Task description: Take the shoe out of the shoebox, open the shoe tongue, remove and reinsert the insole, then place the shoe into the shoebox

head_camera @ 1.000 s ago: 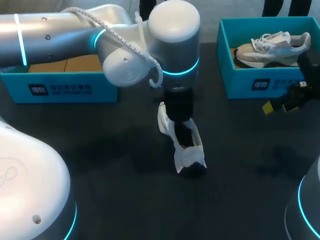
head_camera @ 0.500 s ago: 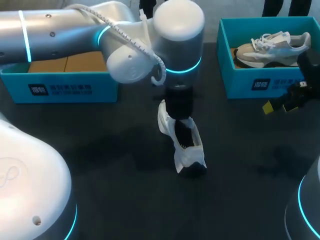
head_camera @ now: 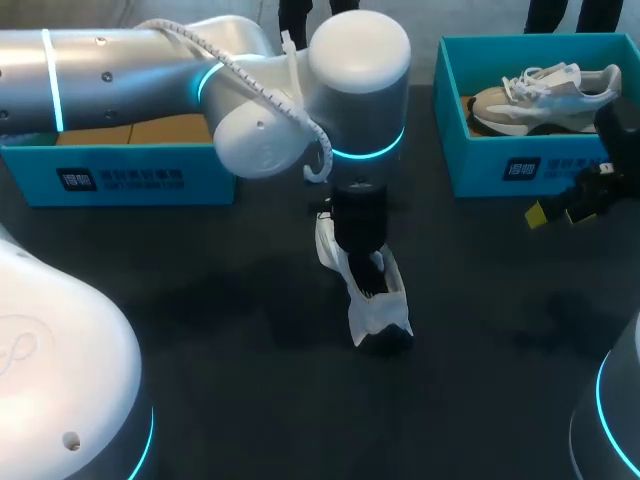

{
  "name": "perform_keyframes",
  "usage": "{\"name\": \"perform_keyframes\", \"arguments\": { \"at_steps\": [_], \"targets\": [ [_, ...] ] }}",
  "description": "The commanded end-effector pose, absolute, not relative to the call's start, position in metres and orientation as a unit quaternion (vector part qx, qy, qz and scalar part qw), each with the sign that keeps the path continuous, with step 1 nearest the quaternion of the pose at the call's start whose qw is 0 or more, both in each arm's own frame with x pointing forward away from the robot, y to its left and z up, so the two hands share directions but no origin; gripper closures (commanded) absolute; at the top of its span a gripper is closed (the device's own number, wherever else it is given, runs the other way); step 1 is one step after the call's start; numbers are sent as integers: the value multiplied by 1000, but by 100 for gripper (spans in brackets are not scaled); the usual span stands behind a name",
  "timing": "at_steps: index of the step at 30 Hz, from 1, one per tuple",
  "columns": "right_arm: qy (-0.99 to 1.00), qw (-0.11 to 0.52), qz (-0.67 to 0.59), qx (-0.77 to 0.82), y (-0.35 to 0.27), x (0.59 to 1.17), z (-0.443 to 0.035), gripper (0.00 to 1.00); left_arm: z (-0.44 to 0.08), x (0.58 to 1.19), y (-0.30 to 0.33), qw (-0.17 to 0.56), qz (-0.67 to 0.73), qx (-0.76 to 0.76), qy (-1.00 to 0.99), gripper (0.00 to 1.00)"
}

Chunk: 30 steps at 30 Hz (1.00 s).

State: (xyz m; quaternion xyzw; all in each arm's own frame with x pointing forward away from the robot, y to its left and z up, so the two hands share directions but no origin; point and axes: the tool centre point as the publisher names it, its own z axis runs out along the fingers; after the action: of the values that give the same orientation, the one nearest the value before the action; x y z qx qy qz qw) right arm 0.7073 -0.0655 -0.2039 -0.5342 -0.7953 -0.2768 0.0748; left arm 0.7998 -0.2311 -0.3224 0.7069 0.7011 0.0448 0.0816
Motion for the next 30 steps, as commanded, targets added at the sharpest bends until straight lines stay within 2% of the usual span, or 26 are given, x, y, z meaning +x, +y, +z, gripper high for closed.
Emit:
{"name": "perform_keyframes", "arguments": {
  "at_steps": [1, 22, 30],
  "targets": [
    [-795, 74, -277, -535, -65, 706, -204, 0, -315, 804, -228, 85, 46, 705, 702, 68],
    [-795, 74, -277, -535, -65, 706, -204, 0, -326, 769, -237, 67, 38, 731, 678, 67],
    [-795, 74, -277, -535, -65, 706, -204, 0, -313, 784, -239, 72, 38, 724, 685, 68]
  ]
}}
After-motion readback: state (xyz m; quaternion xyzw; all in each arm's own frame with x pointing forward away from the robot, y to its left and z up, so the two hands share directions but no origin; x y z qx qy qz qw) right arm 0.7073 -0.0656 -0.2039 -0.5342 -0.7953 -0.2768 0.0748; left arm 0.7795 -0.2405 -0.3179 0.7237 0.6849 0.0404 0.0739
